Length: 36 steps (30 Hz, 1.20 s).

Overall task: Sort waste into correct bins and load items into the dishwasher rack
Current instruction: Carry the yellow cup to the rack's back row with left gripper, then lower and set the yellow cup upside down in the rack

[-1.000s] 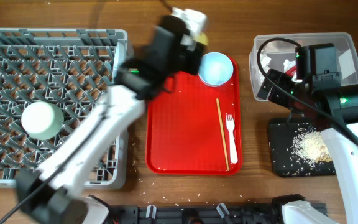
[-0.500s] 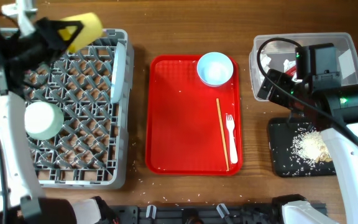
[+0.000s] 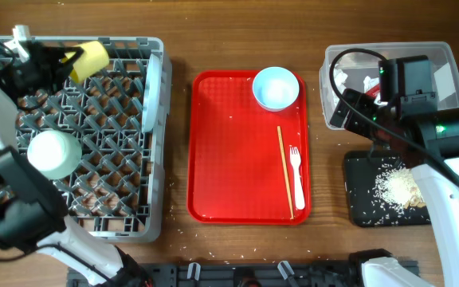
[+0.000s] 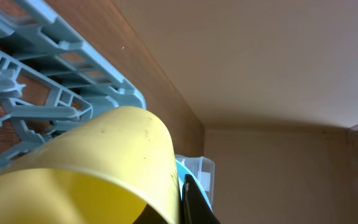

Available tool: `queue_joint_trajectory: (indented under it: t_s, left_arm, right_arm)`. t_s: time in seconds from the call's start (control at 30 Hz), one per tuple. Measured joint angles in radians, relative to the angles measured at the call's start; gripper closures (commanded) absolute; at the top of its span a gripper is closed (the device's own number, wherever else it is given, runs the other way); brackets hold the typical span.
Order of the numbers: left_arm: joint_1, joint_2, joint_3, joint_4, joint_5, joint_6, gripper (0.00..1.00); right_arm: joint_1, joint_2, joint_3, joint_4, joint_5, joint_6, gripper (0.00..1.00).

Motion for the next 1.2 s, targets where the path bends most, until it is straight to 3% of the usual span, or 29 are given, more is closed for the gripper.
queue_joint_trajectory:
  t_s: [0.17,0.47,0.53,0.9,1.2]
  left_arm:
    - [0.01,0.091,0.0,0.055,0.026,0.0,0.96]
    - [0.123,0.125,0.001,-0.03,0.067,0.0,0.9]
    - [0.133,0.133,0.001,-0.048,0.067,0.0,0.95]
    - [0.127,0.135,0.005,-0.056,0.118,0.034,0.96]
    - [0.049,0.136,0.006,-0.103,0.115,0.138,0.96]
  right_arm:
    - [0.0,0.0,0.0,0.0,0.0,0.0,0.0]
    - [0.0,0.0,0.0,0.0,0.0,0.0,0.0]
    - [0.0,0.0,0.0,0.0,0.0,0.0,0.0]
    - [0.0,0.0,0.0,0.0,0.0,0.0,0.0]
    - [0.0,0.0,0.0,0.0,0.0,0.0,0.0]
